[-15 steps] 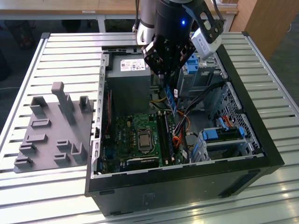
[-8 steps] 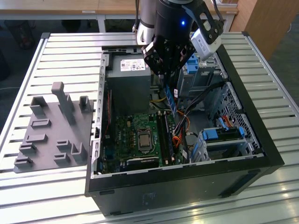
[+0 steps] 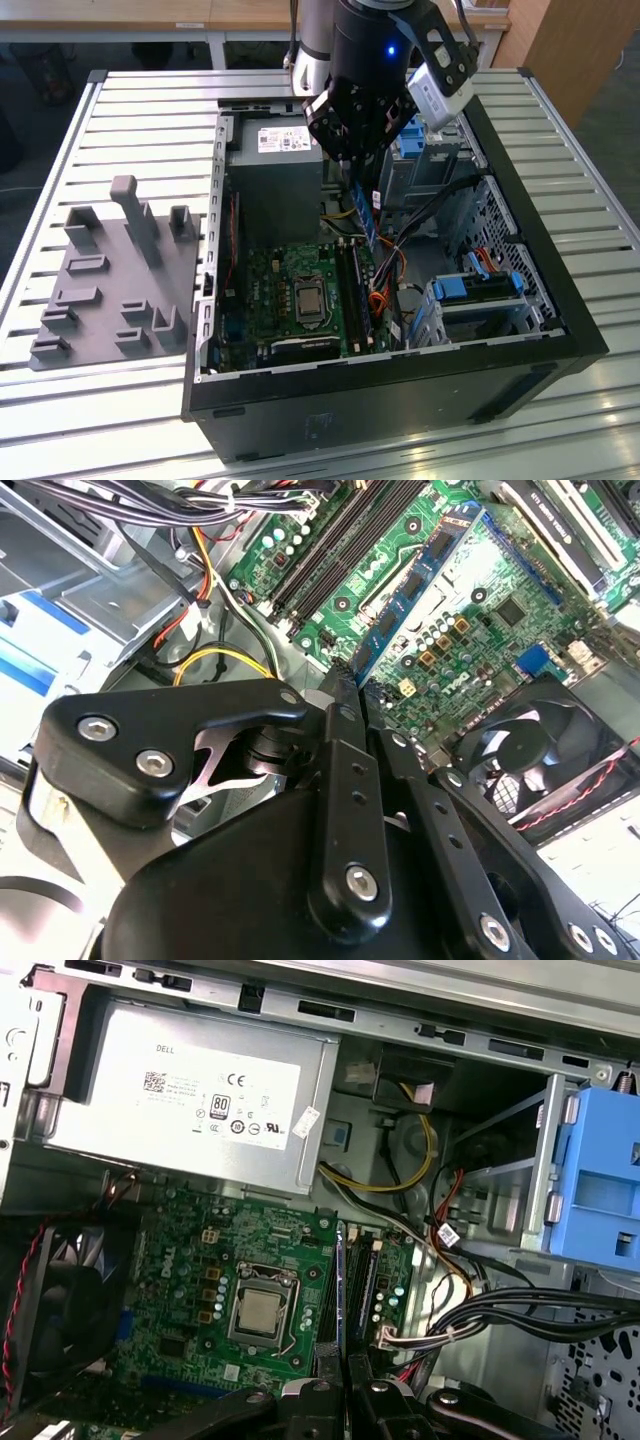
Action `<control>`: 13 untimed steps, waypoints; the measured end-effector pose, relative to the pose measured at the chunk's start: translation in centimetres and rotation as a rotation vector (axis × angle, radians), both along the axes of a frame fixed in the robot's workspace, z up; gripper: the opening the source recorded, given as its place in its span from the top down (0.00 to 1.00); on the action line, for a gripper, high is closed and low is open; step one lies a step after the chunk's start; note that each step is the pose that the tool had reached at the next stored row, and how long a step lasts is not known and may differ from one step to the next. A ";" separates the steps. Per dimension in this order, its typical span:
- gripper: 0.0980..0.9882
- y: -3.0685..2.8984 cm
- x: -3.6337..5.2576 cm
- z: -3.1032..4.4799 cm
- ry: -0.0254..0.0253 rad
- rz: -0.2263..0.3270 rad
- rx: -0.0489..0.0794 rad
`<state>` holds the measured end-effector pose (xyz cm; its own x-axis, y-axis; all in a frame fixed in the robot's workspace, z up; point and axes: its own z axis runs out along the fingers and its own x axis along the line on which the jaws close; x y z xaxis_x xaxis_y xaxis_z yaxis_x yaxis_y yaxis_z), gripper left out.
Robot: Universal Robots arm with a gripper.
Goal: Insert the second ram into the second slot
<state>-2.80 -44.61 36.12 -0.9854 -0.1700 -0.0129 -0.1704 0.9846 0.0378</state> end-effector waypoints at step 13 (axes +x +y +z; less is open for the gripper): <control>0.96 0.00 0.00 -0.12 0.0000 -0.012 0.000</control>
